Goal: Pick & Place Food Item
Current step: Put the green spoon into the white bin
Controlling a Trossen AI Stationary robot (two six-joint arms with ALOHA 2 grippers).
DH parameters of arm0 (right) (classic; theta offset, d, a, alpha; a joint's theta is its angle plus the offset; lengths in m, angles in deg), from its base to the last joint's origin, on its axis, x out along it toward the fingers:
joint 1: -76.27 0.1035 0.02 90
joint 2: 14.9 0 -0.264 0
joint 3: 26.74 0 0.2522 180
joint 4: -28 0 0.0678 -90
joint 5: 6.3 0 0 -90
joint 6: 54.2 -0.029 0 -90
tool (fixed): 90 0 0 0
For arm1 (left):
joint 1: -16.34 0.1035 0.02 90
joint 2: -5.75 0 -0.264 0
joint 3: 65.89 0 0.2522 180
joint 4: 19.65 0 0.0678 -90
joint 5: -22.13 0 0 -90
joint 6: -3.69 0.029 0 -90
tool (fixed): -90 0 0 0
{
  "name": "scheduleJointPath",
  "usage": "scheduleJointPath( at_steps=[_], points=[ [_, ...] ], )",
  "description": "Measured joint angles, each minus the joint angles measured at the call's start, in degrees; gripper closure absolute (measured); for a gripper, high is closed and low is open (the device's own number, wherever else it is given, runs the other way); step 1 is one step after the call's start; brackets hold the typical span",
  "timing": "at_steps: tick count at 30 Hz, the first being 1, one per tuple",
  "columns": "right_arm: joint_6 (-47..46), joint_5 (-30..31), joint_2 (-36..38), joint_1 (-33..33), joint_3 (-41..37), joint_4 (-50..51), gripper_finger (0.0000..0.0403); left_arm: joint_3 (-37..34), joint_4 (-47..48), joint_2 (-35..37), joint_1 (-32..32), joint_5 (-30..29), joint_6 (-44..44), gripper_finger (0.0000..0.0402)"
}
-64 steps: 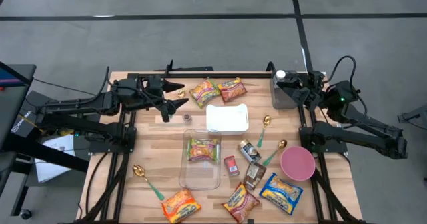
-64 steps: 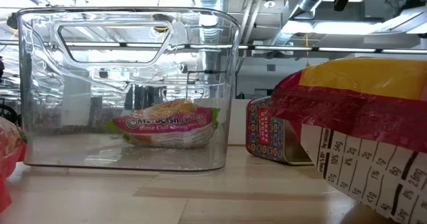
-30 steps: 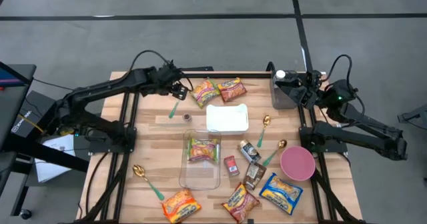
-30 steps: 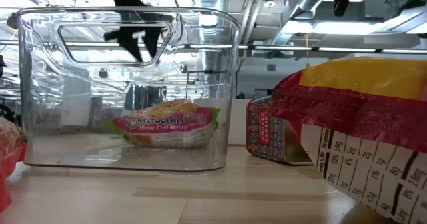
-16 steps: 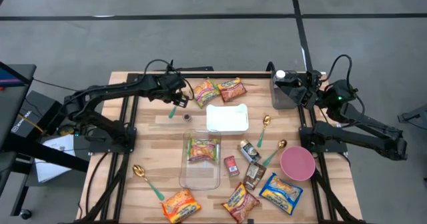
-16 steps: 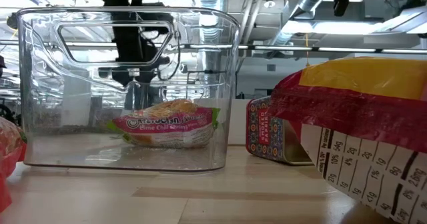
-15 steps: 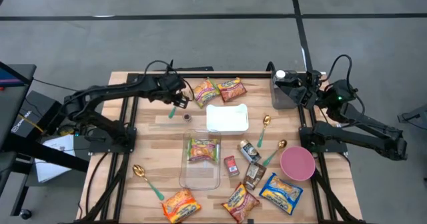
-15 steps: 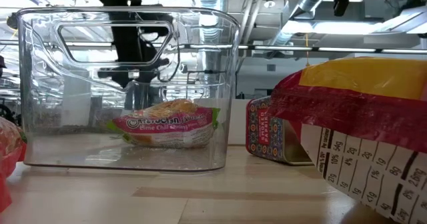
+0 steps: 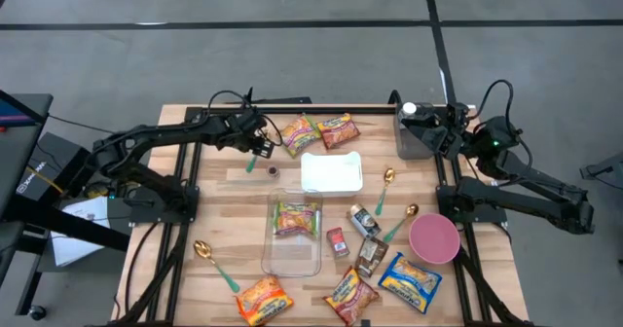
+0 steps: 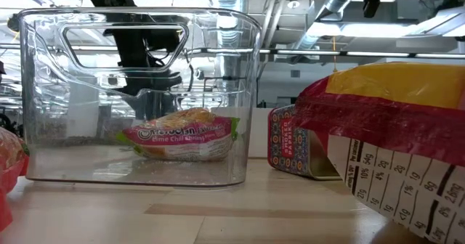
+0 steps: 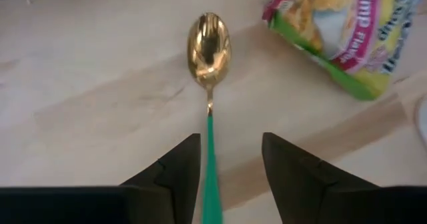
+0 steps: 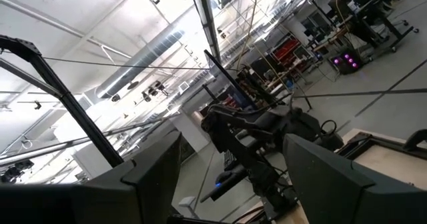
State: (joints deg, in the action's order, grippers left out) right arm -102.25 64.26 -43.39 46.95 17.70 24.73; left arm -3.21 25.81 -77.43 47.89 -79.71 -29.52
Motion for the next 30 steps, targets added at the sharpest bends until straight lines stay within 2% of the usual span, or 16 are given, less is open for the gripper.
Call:
scheduleJointPath(
  at_steps=[8,18,30],
  points=[
    [-0.04,0.04,0.0,-0.02,0.0,1.78,0.0148,0.02,-0.57,-7.19,-0.28,0.79,1.03,0.0238],
    [-0.08,0.22,0.02,-0.02,0.0,2.01,0.0148,0.04,-4.76,-10.78,1.12,0.62,3.16,0.0215],
    [-1.07,0.24,0.01,-0.02,0.0,2.62,0.0148,0.13,-6.6,-13.95,1.97,2.3,5.61,0.0246]
  ],
)
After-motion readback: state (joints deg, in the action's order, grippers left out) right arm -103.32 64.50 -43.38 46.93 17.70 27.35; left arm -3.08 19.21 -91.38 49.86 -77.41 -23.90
